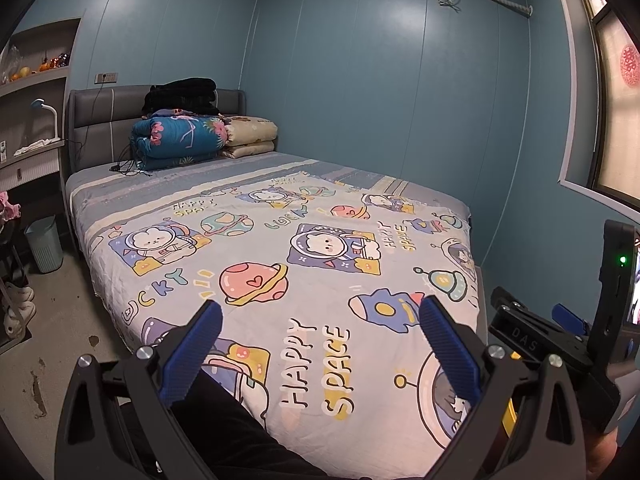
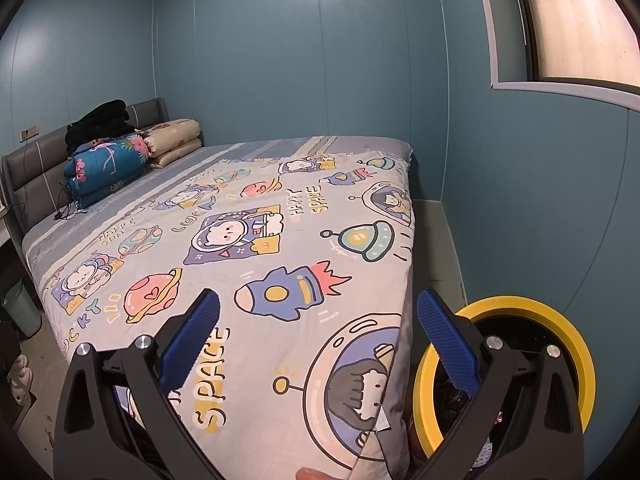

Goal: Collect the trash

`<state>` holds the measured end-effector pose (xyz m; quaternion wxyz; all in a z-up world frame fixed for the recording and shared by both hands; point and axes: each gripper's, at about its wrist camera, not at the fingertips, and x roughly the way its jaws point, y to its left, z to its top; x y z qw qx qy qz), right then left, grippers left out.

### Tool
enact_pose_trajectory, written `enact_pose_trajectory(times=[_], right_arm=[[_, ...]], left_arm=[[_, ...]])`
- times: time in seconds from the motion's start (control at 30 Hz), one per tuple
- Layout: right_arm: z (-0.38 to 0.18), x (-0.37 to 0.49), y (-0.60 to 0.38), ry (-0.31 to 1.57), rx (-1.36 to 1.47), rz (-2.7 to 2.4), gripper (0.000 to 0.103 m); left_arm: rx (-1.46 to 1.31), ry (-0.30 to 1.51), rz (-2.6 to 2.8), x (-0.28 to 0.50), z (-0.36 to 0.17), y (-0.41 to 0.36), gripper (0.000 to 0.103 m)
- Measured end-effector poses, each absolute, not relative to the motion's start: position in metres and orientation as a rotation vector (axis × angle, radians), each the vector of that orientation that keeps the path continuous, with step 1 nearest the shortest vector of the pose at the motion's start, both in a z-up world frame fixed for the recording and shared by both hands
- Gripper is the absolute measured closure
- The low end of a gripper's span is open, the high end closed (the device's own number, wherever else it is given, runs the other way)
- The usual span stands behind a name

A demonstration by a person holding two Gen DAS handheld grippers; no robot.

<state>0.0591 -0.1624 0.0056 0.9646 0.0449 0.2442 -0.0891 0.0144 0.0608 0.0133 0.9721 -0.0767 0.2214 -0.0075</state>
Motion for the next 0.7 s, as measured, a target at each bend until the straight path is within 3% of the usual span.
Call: enact_pose_trajectory(times=[0.7], right_arm=[[0.0043, 0.058, -0.1616, 0.5, 0.095, -0.183, 0.008]], left_arm=[[-0.158, 0.453, -0.001, 0.0132, 0.0108, 0.0619, 0.008]])
